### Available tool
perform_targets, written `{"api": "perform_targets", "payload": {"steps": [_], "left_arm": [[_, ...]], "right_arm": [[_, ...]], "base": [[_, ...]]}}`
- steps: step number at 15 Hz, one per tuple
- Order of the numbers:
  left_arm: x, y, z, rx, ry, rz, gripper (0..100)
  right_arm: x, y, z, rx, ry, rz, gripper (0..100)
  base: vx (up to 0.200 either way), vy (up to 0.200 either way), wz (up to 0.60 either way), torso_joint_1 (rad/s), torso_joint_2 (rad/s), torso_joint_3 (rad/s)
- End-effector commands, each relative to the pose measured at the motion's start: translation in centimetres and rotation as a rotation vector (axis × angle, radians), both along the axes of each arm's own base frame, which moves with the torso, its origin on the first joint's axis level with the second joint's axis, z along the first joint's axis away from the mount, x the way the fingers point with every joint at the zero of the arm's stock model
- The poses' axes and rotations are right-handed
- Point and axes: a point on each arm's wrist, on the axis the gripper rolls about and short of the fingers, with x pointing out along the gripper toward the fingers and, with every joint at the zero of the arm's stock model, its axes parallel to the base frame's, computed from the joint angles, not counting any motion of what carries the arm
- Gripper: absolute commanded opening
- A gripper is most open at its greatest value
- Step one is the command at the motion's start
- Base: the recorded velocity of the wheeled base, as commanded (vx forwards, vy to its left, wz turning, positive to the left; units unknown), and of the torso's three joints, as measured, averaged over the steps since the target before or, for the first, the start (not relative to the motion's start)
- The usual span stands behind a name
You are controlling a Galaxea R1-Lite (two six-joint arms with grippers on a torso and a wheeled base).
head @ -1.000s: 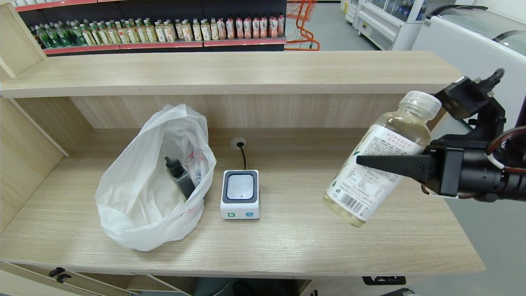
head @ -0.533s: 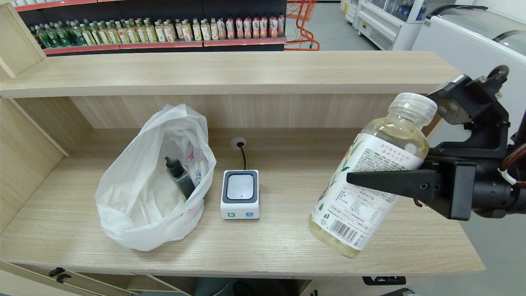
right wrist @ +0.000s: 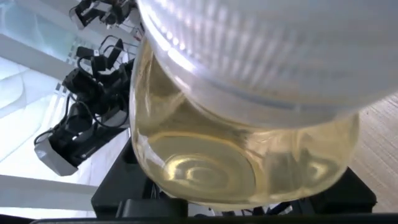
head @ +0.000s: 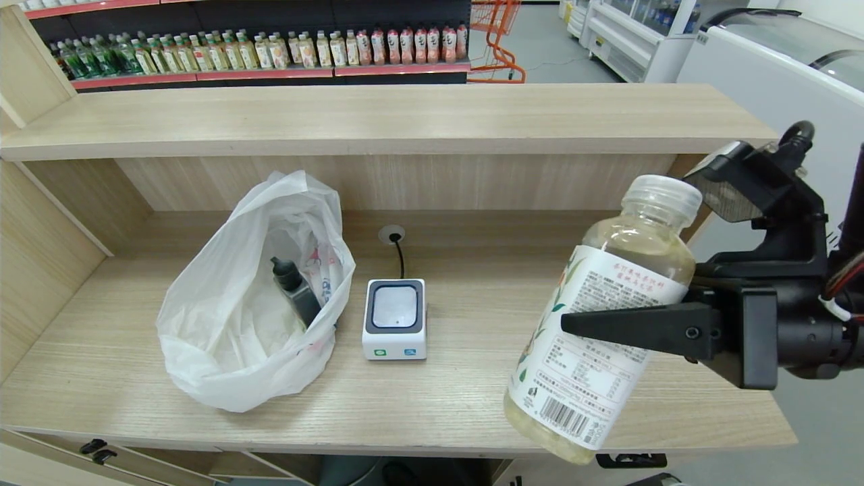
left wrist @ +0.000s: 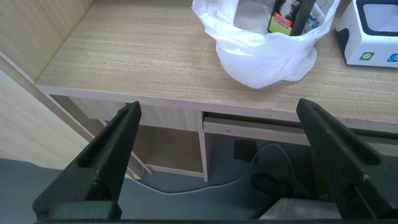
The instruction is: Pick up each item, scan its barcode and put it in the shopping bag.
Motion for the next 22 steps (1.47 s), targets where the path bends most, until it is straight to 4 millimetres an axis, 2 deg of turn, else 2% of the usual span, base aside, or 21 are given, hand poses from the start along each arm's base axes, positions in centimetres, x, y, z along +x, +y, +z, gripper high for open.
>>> {"api": "perform_targets", "payload": {"steps": [1,6,9,17,18,19,21,22], "left_arm": [[0.0,0.0,0.0,0.000,0.000,0.001,100],[0.0,0.0,0.0,0.000,0.000,-0.001,100],[0.0,0.0,0.0,0.000,0.000,0.001,100],[0.0,0.0,0.0,0.000,0.000,0.001,100],[0.0,0.0,0.0,0.000,0.000,-0.001,100],[0.0,0.0,0.0,0.000,0.000,-0.001,100],[0.0,0.0,0.0,0.000,0.000,-0.001,100],[0.0,0.0,0.0,0.000,0.000,-0.001,100]], "right_arm": [[-0.2,-0.1,0.4,0.006,-0.009,0.005,0],[-0.1,0.9,1.8,0.028,-0.043,0.023,0],[-0.4,1.2,1.9,0.016,-0.030,0.038,0],[-0.7,0.5,2.2,0.015,-0.076,0.013,0],[-0.3,0.2,2.1,-0.002,-0.121,-0.017,0],[0.2,-0.4,1.6,-0.058,-0.252,-0.049,0],[1.8,-3.0,1.0,-0.241,-0.628,-0.130,0],[2.4,-4.9,1.1,-0.381,-0.880,-0.175,0]], "base": [[0.000,0.000,0.00,0.000,0.00,0.000],[0.000,0.000,0.00,0.000,0.00,0.000],[0.000,0.000,0.00,0.000,0.00,0.000],[0.000,0.000,0.00,0.000,0.00,0.000],[0.000,0.000,0.00,0.000,0.00,0.000],[0.000,0.000,0.00,0.000,0.00,0.000],[0.000,0.000,0.00,0.000,0.00,0.000],[0.000,0.000,0.00,0.000,0.00,0.000]]}}
